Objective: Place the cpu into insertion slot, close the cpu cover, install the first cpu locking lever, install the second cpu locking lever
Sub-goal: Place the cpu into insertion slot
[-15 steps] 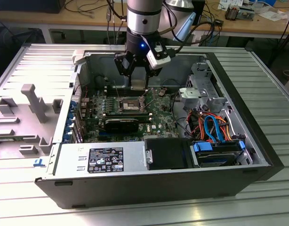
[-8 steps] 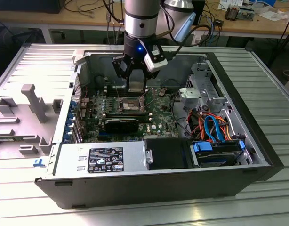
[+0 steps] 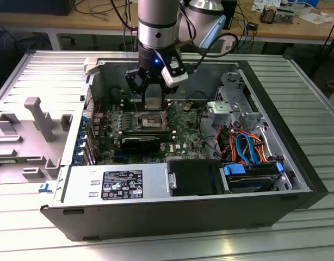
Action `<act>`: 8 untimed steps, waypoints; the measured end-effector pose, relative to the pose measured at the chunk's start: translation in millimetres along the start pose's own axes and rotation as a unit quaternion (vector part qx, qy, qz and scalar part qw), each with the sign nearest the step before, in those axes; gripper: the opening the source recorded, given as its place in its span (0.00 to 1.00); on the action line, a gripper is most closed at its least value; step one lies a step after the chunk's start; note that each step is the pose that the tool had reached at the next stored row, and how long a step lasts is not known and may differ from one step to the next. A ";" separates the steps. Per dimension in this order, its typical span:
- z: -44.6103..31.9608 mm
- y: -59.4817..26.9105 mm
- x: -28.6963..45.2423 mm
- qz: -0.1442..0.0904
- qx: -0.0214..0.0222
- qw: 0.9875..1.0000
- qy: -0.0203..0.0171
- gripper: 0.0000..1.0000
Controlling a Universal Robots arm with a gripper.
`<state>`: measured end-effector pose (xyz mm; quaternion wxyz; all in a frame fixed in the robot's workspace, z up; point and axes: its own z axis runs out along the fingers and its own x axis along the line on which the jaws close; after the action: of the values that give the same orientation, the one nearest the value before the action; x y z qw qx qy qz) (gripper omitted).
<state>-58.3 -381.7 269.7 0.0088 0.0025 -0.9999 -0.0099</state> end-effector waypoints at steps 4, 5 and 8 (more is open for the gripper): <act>2.6 0.2 0.2 0.000 0.000 1.000 0.000 0.54; 2.6 0.2 0.2 0.000 0.000 1.000 0.000 0.54; 2.8 0.2 0.2 0.000 0.000 1.000 0.000 0.54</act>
<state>-58.6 -381.4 267.0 0.0088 0.0025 -0.9999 -0.0099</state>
